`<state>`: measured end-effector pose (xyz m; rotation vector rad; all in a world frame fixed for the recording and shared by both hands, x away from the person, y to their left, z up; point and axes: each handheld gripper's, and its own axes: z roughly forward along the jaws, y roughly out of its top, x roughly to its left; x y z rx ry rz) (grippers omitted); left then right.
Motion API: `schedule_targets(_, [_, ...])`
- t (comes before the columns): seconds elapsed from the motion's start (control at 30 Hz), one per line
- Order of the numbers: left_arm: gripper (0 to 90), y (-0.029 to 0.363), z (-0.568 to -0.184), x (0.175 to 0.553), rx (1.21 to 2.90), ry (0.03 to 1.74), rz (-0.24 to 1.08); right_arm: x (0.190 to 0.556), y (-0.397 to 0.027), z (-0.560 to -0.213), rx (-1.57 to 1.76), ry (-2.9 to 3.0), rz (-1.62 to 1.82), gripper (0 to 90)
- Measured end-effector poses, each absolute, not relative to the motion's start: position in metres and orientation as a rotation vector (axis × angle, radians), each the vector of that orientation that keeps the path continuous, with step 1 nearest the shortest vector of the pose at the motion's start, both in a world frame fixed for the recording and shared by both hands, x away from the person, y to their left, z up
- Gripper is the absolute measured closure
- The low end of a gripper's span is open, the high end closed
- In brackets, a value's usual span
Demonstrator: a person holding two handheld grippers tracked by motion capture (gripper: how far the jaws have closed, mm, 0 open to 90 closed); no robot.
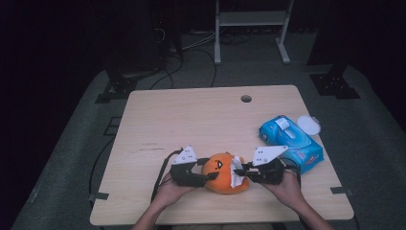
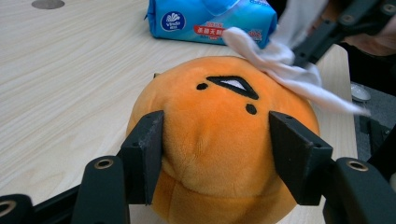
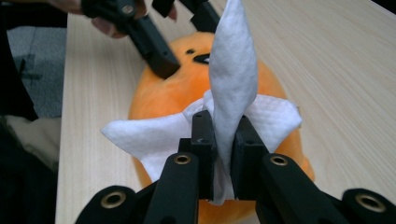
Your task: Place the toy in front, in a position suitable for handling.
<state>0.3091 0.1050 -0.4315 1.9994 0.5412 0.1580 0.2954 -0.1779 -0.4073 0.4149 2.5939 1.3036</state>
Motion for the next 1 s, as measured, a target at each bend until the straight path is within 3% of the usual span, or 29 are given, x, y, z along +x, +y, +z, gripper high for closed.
schedule_targets(0.3, [40.5,0.104,-0.431,0.314,1.999,0.568,0.155,0.288,-0.151,-0.402,0.275,2.603,1.285,80.7])
schedule_targets(0.57, [39.4,0.108,-0.433,0.317,1.99,0.586,0.135,0.289,-0.187,-0.418,0.395,2.64,1.296,80.6])
schedule_targets(0.7, [21.6,0.105,-0.43,0.315,1.991,0.583,0.137,0.29,-0.202,-0.426,0.469,2.657,1.319,80.5])
schedule_targets(0.77, [17.1,0.105,-0.43,0.313,2.002,0.584,0.117,0.289,-0.204,-0.428,0.479,2.664,1.324,80.5])
schedule_targets(0.83, [19.5,0.106,-0.433,0.312,2.011,0.567,0.111,0.288,-0.203,-0.428,0.474,2.664,1.318,80.5])
schedule_targets(1.0, [35.6,0.106,-0.431,0.313,2.01,0.554,0.123,0.287,-0.189,-0.418,0.44,2.654,1.302,80.5])
